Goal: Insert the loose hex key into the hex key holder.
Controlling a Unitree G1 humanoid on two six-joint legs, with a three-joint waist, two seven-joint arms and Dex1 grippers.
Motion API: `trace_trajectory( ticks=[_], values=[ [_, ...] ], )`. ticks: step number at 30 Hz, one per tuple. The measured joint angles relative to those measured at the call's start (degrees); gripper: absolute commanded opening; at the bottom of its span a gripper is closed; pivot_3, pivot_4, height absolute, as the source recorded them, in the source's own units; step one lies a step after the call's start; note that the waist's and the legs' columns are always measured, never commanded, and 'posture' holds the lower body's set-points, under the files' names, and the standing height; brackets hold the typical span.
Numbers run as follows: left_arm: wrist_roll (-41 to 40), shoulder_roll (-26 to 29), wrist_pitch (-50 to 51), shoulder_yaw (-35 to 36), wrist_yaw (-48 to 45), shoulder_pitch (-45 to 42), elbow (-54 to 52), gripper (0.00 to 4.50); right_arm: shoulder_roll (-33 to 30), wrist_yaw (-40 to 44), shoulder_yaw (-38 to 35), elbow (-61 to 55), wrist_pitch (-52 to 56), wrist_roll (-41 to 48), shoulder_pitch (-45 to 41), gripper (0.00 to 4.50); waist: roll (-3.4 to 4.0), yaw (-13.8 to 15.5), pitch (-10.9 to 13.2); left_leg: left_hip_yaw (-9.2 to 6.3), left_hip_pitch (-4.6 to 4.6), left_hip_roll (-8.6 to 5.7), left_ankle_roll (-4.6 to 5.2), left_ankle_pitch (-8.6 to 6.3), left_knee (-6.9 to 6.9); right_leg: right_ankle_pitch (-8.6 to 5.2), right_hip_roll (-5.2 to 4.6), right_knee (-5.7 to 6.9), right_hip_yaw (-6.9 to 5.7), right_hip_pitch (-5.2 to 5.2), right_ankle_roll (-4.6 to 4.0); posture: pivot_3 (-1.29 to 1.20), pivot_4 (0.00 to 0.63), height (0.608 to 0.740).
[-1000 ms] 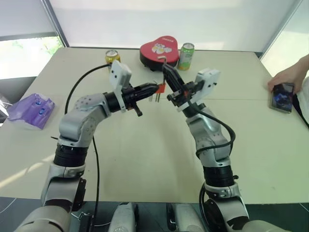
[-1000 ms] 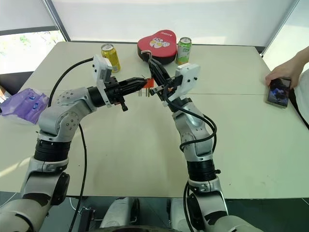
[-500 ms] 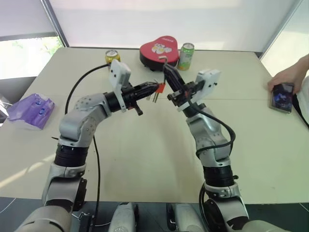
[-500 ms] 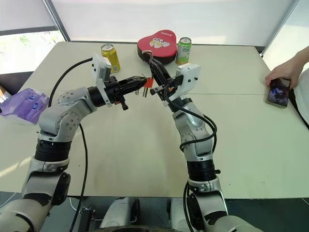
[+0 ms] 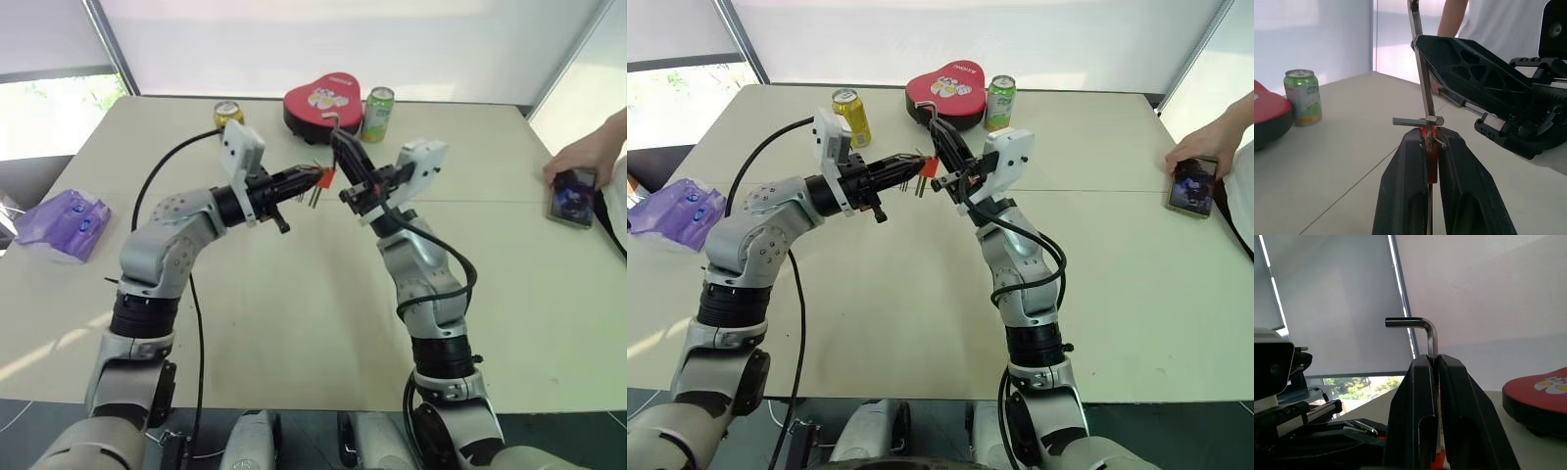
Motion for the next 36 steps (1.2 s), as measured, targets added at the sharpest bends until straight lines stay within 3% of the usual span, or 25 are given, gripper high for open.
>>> trace_trajectory(
  ticks=[36],
  values=[
    [-1.0,-7.9,-7.6,4.1,4.7,0.1,-1.6,0.0,3.3,-7.4,-3.9,-1.1,0.4,4.1,-8.1,0.02,0.0,0.0,0.0,-0.04,0.0,0.01,0.0,0.0,-0.01,0.0,-0.01,-0.01,0.0,0.0,0.0,0.0,0.15,0.74]
  ],
)
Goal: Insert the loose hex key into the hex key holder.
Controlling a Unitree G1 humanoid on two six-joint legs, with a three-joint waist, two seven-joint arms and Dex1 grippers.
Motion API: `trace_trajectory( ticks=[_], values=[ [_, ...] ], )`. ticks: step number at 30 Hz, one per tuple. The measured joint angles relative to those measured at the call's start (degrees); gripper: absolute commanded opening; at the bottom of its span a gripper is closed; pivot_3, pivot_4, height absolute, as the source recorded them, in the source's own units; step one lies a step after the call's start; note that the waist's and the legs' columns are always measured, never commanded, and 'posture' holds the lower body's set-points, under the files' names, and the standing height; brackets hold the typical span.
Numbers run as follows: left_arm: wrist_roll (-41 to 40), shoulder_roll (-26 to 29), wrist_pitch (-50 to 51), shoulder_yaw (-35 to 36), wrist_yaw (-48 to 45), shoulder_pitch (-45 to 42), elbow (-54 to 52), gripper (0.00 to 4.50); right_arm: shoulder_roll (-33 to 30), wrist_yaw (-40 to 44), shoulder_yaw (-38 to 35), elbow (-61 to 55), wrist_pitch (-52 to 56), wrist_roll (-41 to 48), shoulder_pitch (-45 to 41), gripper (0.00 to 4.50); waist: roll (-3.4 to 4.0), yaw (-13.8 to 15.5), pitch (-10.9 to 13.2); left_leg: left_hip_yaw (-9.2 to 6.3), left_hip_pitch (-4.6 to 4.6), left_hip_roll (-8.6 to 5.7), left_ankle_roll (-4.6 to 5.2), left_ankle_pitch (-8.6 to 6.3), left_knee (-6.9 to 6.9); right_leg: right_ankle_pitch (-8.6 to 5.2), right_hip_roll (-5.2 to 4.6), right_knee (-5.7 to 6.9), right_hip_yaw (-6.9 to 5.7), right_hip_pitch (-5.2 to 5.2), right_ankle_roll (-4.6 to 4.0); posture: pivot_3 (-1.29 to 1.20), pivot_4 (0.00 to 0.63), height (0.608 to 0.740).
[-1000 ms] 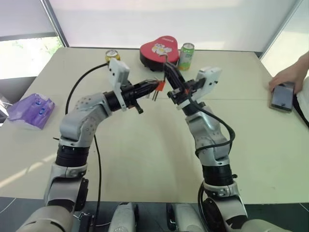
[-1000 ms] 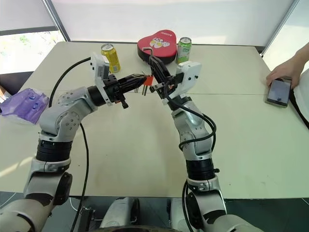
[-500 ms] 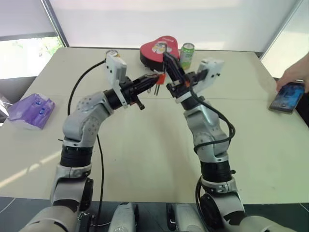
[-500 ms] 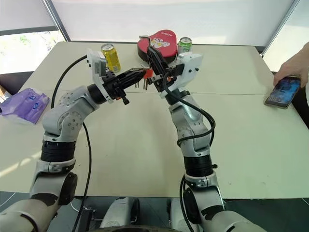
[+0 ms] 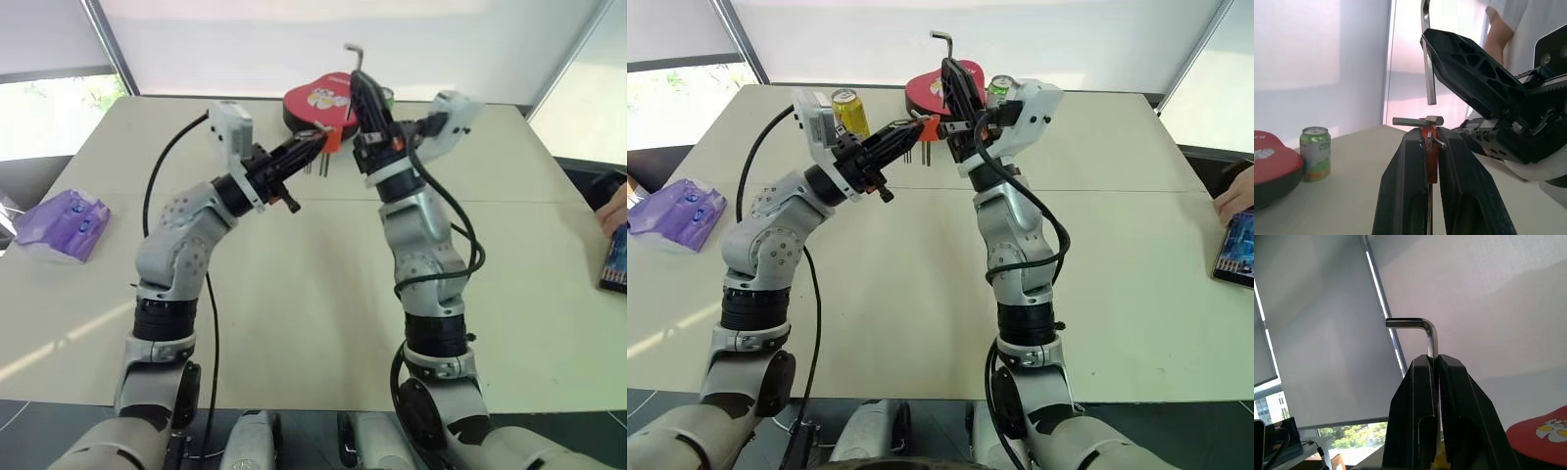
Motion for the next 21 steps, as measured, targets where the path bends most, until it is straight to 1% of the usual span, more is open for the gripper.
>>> trace_trajectory(
  ticks=[21],
  values=[
    [0.0,0.0,-0.2,-0.2,0.0,0.0,0.0,0.0,0.5,-0.2,1.7,0.0,-0.2,0.1,0.0,0.02,0.0,0.0,0.0,-0.01,0.0,0.0,0.0,0.0,0.0,0.0,0.0,-0.01,0.0,0.0,0.0,0.0,0.15,0.74]
  ],
)
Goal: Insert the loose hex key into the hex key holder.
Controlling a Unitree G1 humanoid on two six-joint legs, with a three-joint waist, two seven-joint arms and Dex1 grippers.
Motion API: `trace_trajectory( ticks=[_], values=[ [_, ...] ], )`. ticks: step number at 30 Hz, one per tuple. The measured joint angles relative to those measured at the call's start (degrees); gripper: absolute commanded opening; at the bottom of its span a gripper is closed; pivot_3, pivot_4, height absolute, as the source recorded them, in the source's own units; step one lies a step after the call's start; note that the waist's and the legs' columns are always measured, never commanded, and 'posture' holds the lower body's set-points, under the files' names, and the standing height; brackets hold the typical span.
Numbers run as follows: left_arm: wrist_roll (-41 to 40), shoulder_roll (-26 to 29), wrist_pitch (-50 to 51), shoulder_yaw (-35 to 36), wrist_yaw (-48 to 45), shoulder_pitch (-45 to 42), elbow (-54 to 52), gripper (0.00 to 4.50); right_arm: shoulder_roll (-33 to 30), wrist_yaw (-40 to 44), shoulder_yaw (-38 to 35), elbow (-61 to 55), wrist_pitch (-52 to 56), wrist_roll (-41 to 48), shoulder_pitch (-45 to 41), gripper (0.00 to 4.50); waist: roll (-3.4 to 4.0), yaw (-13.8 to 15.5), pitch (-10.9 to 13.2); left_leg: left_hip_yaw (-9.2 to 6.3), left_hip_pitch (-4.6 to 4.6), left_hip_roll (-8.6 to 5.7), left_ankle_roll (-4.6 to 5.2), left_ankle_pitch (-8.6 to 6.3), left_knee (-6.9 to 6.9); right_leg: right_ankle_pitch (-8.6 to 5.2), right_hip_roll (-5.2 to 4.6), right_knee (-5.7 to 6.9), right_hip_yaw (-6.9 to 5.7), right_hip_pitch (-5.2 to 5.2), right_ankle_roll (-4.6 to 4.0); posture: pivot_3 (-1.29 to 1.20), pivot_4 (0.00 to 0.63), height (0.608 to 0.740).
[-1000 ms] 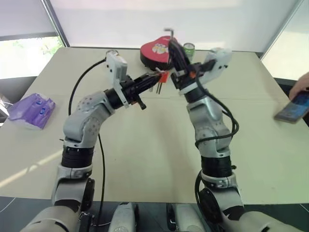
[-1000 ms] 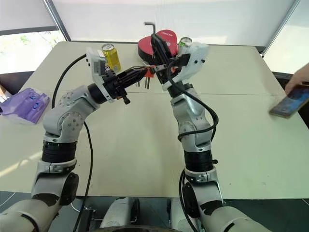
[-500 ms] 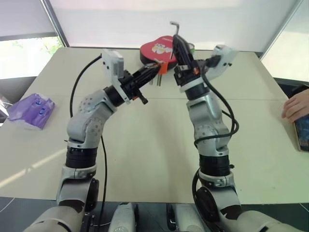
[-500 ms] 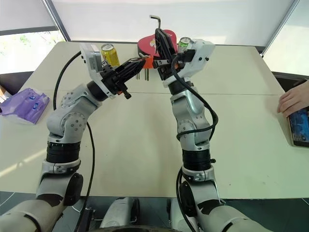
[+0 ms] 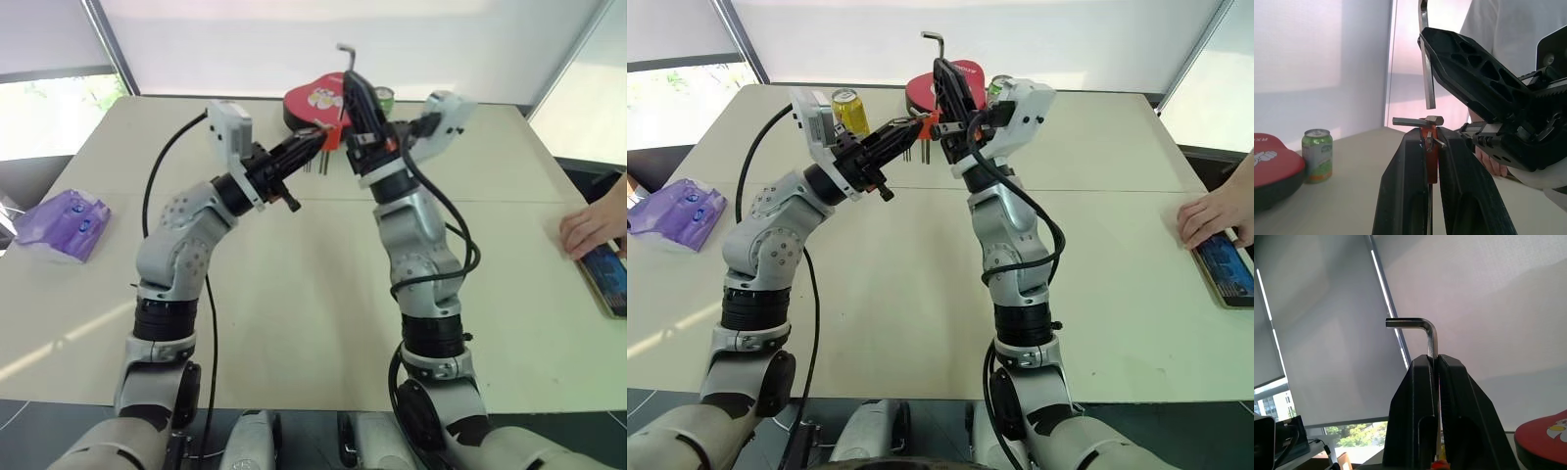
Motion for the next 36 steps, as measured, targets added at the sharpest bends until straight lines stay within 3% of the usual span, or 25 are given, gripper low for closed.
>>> trace_trajectory(
  ticks=[36],
  values=[
    [0.0,0.0,0.0,0.0,0.1,0.0,0.0,0.0,0.0,1.1,1.0,1.3,-2.4,-1.6,1.1,0.02,0.0,0.0,0.0,-0.01,0.0,0.0,0.0,0.0,-0.01,0.0,0.0,-0.02,0.0,0.0,-0.01,0.0,0.15,0.74]
  ],
)
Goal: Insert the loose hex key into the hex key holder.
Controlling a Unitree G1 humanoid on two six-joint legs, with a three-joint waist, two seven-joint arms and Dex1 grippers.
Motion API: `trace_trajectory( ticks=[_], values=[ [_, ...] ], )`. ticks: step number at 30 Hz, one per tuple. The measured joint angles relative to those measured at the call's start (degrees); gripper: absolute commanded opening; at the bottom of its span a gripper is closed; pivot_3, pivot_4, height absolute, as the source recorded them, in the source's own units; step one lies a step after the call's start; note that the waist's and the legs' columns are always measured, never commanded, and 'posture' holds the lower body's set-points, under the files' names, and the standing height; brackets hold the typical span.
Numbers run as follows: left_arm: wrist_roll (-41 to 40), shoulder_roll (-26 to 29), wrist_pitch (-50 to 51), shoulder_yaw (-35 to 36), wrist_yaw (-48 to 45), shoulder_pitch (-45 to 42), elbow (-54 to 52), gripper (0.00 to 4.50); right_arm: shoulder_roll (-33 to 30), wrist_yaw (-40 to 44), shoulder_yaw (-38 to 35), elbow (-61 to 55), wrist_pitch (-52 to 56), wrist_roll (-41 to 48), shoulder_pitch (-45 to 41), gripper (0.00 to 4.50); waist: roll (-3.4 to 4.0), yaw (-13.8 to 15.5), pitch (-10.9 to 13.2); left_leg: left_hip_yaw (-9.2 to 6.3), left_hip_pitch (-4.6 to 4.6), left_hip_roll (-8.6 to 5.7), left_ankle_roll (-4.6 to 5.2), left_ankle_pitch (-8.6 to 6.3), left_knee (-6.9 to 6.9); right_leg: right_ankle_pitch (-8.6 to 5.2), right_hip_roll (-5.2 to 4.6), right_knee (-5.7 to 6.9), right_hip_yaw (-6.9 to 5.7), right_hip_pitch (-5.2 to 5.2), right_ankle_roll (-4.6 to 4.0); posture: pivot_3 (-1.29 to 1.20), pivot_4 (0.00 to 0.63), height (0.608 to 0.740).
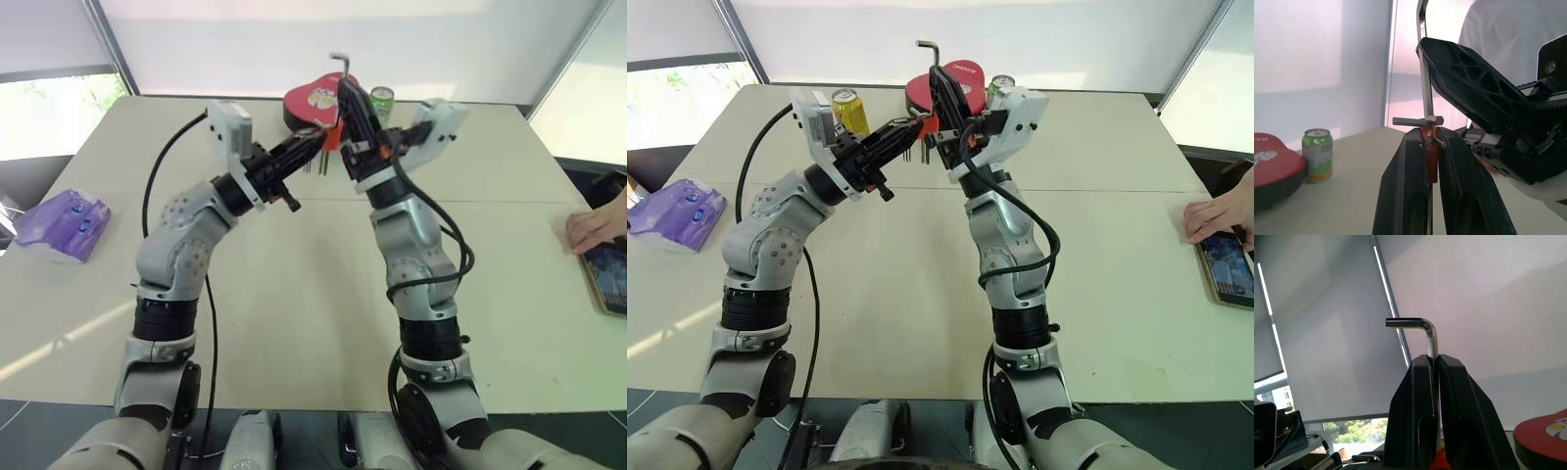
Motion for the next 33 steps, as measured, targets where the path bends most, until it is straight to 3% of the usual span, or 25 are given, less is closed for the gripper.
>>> trace_trajectory(
  ticks=[33],
  values=[
    [-0.1,0.0,0.1,0.0,0.0,0.0,-0.1,0.0,-0.2,0.1,-0.3,1.6,-1.2,-0.6,0.0,0.02,0.0,0.0,0.0,-0.01,0.0,0.0,0.0,0.0,-0.01,0.0,0.0,-0.01,0.0,0.0,0.0,0.0,0.15,0.74]
  ],
)
